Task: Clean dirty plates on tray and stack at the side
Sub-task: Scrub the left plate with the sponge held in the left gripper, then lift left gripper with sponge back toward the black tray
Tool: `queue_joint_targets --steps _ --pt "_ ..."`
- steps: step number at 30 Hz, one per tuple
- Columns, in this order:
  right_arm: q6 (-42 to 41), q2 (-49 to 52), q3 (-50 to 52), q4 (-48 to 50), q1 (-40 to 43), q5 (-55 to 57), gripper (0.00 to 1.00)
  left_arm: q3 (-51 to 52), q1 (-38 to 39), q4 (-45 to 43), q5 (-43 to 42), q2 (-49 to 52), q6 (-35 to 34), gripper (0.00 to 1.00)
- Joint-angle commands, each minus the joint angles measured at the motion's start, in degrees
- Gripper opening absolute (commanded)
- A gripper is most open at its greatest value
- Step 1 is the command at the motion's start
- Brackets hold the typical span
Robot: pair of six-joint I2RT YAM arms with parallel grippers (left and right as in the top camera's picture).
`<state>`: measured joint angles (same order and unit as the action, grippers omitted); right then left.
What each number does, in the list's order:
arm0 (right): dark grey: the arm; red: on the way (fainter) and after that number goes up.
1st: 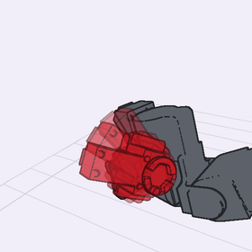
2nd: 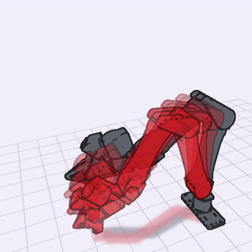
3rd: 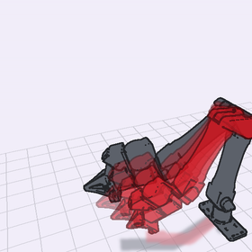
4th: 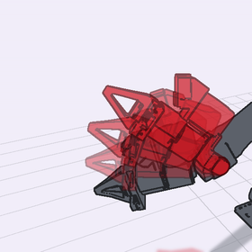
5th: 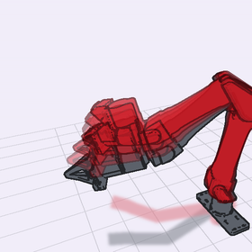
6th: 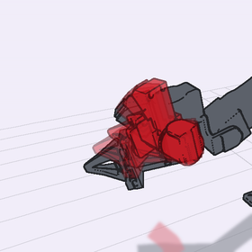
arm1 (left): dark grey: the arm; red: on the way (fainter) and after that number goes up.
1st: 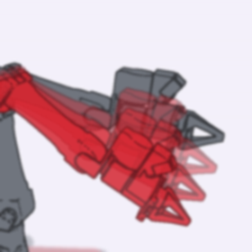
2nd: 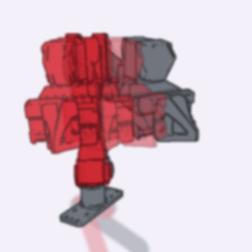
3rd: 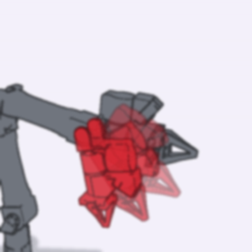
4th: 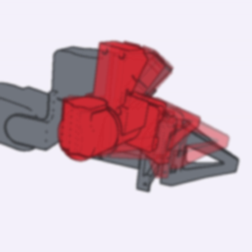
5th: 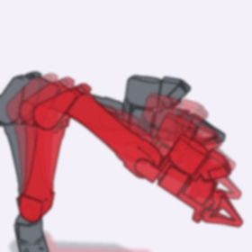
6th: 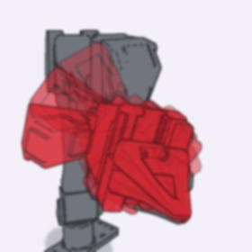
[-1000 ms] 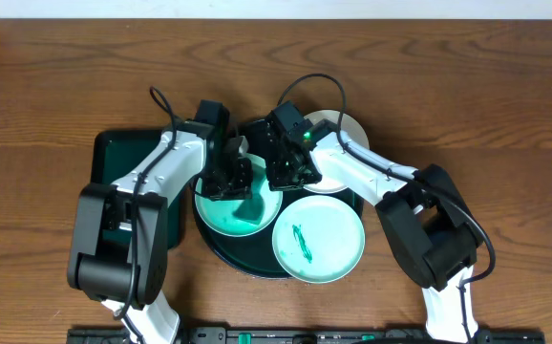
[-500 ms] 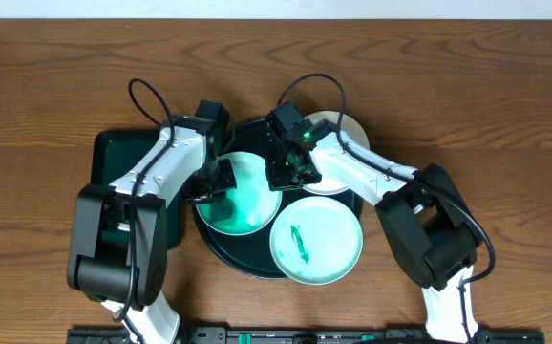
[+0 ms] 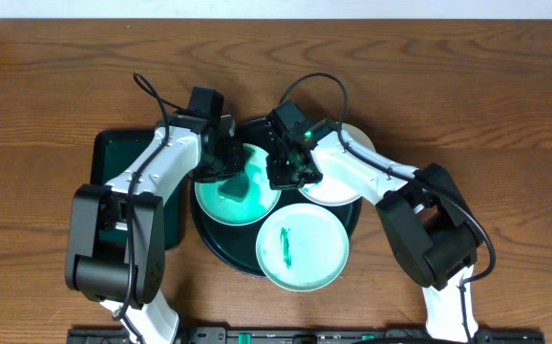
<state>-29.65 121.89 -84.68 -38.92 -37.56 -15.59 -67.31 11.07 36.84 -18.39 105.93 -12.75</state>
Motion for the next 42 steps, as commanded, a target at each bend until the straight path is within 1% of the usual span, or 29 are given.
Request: queue_joint_targets --steps 1,4,6,8,11,14,16,18,21,22,24,29,31,33,37,39,42 --pt "0.96 1.46 -0.87 0.33 -0.24 -0.07 0.02 0.26 0.24 0.7 6.54 0.48 2.1 0.07" --pt "0.98 1.46 -0.87 0.28 -0.24 -0.04 0.02 -0.07 0.24 2.36 19.56 0.13 -2.47 0.07" --pt "0.96 1.46 -0.87 0.13 -0.24 -0.02 0.02 -0.87 0.24 4.42 26.45 -0.09 -4.81 0.07" --pt "0.96 1.46 -0.87 -0.04 -0.24 0.09 0.02 -2.29 0.24 7.26 30.38 -0.09 -5.64 0.07" --pt "0.94 1.46 -0.87 -0.09 -0.24 0.33 0.02 -3.39 0.24 9.86 32.46 -0.09 -5.62 0.07" --pt "0.94 1.46 -0.87 -0.17 -0.24 0.33 0.02 -3.45 0.39 11.98 31.45 -0.09 -5.6 0.07" --pt "0.7 1.46 -0.87 -0.35 -0.24 0.31 0.02 -3.45 0.57 13.46 27.67 -0.09 -5.53 0.07" --pt "0.31 1.46 -0.87 -0.59 -0.24 0.31 0.02 -3.43 0.7 14.8 20.63 -0.07 -5.18 0.07" --pt "0.31 1.46 -0.87 -0.68 -0.24 0.26 0.02 -3.41 1.38 15.69 7.65 -0.07 -2.73 0.07" --pt "0.31 1.46 -0.87 -0.68 -0.24 0.09 0.02 -3.32 1.75 15.61 4.44 -0.07 -2.73 0.07" --pt "0.33 1.46 -0.87 -0.76 -0.2 -0.2 0.02 -3.3 2.56 15.32 0.68 -0.04 -2.73 0.07" --pt "0.33 1.46 -0.87 -1.2 0.87 -1.97 0.01 -3.32 2.89 12.9 0.44 -0.04 -2.75 0.07" --pt "0.35 1.46 -0.87 -1.44 1.51 -3.17 0.01 -4.0 1.97 11.43 0.5 -0.09 -2.73 0.07" --pt "0.35 1.46 -0.87 -1.77 1.84 -3.37 0.01 -6.1 0.68 11.78 1.53 -0.2 -2.64 0.07" --pt "0.87 1.46 -0.85 -1.99 1.84 -3.37 0.01 -14.25 -3.17 17.07 4.2 -1.68 -2.49 0.07" --pt "1.14 1.46 -0.87 -1.99 1.79 -3.34 0.01 -20.81 -6.64 22.08 6.78 -3.06 -2.54 0.07" --pt "3.28 1.09 -1.2 -1.57 1.79 -3.37 0.01 -24.94 -10.75 25.64 9.29 -4.52 -2.51 0.07"
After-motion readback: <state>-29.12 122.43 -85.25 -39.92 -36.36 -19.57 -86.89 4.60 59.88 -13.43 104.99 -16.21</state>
